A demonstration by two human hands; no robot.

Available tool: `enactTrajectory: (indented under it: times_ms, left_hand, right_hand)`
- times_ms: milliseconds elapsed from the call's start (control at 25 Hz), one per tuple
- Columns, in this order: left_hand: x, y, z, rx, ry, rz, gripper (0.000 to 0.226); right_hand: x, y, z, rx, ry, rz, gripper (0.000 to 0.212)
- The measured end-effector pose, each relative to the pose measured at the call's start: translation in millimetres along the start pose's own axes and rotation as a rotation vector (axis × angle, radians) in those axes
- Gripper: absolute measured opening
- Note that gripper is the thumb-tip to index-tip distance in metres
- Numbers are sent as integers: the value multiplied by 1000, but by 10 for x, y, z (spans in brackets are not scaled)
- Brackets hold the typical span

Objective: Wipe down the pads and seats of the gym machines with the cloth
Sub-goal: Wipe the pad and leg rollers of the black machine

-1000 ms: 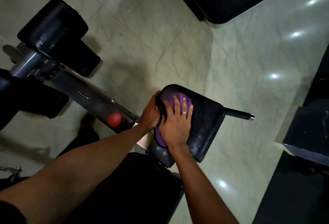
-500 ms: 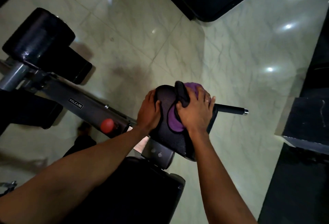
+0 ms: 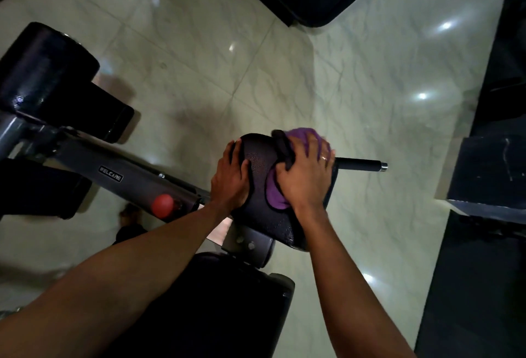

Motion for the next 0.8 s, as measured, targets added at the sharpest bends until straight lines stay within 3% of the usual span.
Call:
enactTrajectory:
  times_ms: [160,280,400,520,720,800]
  left_hand:
    - [-19,35,50,18,-14,6,60]
    - [-36,43,117,27,-33,-15,55]
    - [-34,49,137,29,-45,-33,59]
    - [-43,36,197,65,-126,-18,69]
    - [-91,-13,372,111,-279,-23,64]
    - [-138,-65,391,110,-285,-28,65]
  right_hand:
    - [-67,-48,44,12,-129,2,71]
    - [-315,-104,-375,-45,74,-19,72]
    - [-913,-128,-290,-23,195,3,74]
    - [-1113,-79,219,74,25,33,76]
    - [-601,-61,691,433,-339,36,74]
    - [-359,-8,557,318,-240,26,74]
Point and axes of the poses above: each hand's wrist, its own x-axis towards the middle knuckle, its own y-axis out of the back of the hand, z = x × y, the point moved 10 cm from there along x, towards the middle knuckle, and after that the axes turned 8 degrees about -x, right-handed, at the moved point
